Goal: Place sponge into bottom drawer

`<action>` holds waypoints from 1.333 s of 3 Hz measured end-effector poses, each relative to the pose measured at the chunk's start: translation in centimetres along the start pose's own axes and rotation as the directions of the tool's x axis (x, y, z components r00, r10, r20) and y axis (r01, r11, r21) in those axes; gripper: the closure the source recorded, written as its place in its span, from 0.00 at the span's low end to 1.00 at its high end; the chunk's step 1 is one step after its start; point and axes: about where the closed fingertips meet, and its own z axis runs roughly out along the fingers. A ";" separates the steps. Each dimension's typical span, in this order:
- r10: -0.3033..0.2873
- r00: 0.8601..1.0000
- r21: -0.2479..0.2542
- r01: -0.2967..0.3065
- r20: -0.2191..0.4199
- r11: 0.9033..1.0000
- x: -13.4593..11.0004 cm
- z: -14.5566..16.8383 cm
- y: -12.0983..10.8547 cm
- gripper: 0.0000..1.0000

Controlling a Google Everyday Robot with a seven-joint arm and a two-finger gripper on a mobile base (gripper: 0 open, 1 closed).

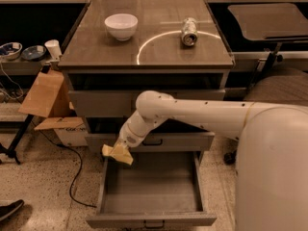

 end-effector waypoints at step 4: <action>0.367 0.930 -0.140 -0.360 0.025 0.922 8.9 30.6 -2.3 1.00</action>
Offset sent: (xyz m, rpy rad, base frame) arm -0.0242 0.1083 -0.2848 0.0819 0.2803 -0.1302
